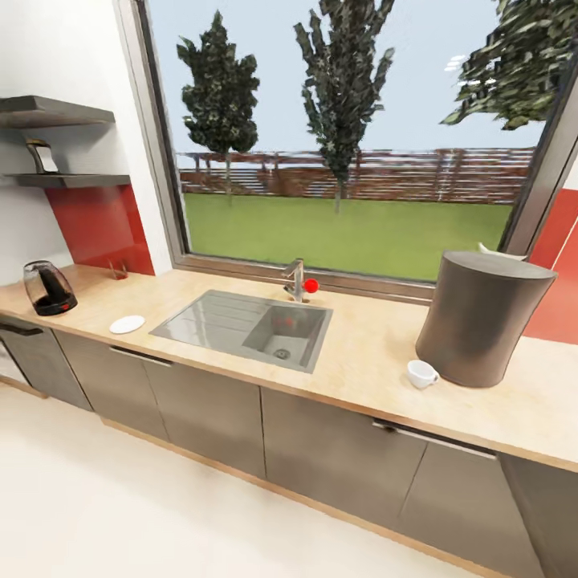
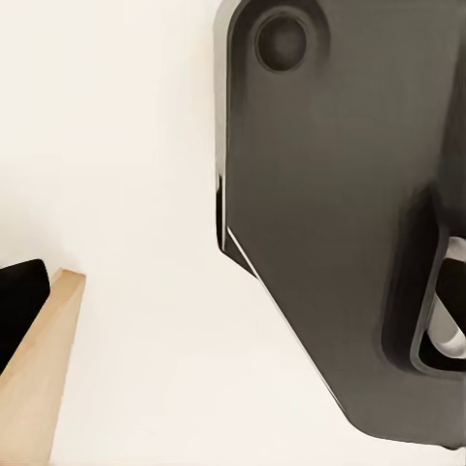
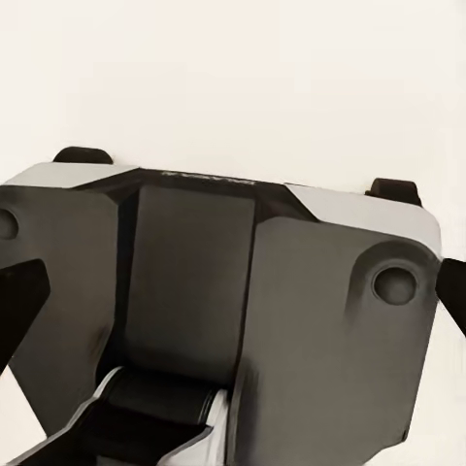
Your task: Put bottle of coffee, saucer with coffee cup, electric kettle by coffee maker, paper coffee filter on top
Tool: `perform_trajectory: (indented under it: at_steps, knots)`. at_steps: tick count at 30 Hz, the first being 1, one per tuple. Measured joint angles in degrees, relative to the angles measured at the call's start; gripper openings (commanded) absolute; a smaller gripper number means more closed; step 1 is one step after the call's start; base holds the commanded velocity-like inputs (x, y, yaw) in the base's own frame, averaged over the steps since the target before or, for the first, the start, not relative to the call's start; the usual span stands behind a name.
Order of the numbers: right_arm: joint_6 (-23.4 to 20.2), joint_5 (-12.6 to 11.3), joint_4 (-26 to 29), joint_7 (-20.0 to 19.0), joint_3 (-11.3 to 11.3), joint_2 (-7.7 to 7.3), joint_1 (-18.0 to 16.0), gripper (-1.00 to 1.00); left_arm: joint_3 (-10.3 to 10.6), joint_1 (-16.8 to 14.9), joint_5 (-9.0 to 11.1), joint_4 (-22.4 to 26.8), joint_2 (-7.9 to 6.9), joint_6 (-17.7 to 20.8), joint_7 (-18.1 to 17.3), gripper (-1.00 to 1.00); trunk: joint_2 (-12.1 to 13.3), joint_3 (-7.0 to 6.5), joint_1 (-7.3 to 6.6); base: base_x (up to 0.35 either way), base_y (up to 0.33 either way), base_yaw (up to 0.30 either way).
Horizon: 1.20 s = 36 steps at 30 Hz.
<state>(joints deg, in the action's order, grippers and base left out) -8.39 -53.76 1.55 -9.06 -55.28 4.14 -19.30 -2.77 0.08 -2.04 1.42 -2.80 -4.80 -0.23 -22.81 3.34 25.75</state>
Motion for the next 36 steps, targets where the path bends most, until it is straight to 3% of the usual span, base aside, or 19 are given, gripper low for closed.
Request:
perform_trajectory:
  at_steps: [3,5,6,9,12,17,19,21,23,24,27,28,29,32,36]
  knots:
    - [-0.2,-2.0,0.1,-0.2,1.1,-0.18,0.0,1.00,0.0,0.0,0.0,0.0,0.04,0.0,0.0,1.00,0.0,0.00,0.00,0.000,0.000,0.280]
    - [-0.4,-5.1,0.1,-0.3,2.6,-0.03,0.0,1.00,0.0,0.0,0.0,0.0,0.06,0.0,0.0,1.00,0.0,0.00,0.00,0.000,0.000,0.280]
    - [-0.4,-7.8,-0.1,-0.3,4.5,-0.07,0.0,1.00,0.0,0.0,0.0,0.0,0.06,0.0,0.0,1.00,0.0,0.00,0.00,0.000,0.000,0.280]
    - [-0.4,-5.8,-0.2,-0.2,4.0,-0.31,0.0,1.00,0.0,0.0,0.0,0.0,0.06,0.0,0.0,1.00,0.0,0.00,0.00,0.000,0.000,0.280]
    - [-0.3,-0.9,-0.1,-0.1,3.5,-0.37,0.0,1.00,0.0,0.0,0.0,0.0,0.08,0.0,0.0,1.00,0.0,0.00,0.00,0.000,0.000,0.280]
    - [-0.2,0.4,0.2,-0.3,3.6,-1.01,0.0,1.00,0.0,0.0,0.0,0.0,0.07,0.0,0.0,1.00,0.0,0.00,0.00,0.000,0.000,0.281]
    - [-0.3,0.8,0.2,-0.3,4.0,-0.44,0.0,1.00,0.0,0.0,0.0,0.0,0.07,0.0,0.0,1.00,0.0,0.00,0.00,0.000,0.000,0.281]
    - [-0.4,5.7,0.1,-0.3,8.6,0.37,0.0,1.00,0.1,0.0,0.0,0.0,0.08,0.0,0.0,1.00,0.0,0.00,0.00,0.000,0.000,0.281]
    - [-0.4,14.0,0.0,-0.3,16.8,0.49,0.0,1.00,0.0,0.0,0.0,0.0,0.06,0.0,0.0,1.00,0.0,0.00,0.00,0.000,0.000,0.281]
    - [-0.4,16.7,0.0,-0.3,19.3,0.50,0.0,1.00,0.0,0.0,0.0,0.0,0.07,0.0,0.0,1.00,0.0,0.00,0.00,0.000,0.000,0.281]
    - [-0.2,34.9,-0.1,-0.3,34.9,0.36,0.0,1.00,0.0,0.0,0.0,0.0,0.08,0.0,0.0,1.00,0.0,-0.03,0.00,0.000,0.000,0.279]
    - [-0.2,38.0,-0.1,-0.3,37.4,0.34,0.0,1.00,0.0,0.0,0.0,0.0,0.08,0.0,0.0,1.00,0.0,-0.05,0.00,0.000,0.000,0.261]
    - [-0.1,43.4,-0.1,-0.3,41.6,0.29,0.0,1.00,0.1,0.0,0.0,0.0,0.08,0.0,0.0,1.00,0.0,-0.08,0.00,0.000,0.000,0.254]
    - [0.0,52.5,-0.2,-0.2,48.0,0.27,0.0,1.00,0.1,0.0,0.0,0.0,0.08,0.0,0.0,1.00,0.0,-0.22,0.00,0.000,0.000,0.235]
    - [0.0,55.2,-0.2,-0.2,49.9,0.27,0.0,1.00,0.1,0.0,0.0,0.0,0.05,0.0,0.0,1.00,0.0,-0.44,0.00,0.000,0.000,0.220]
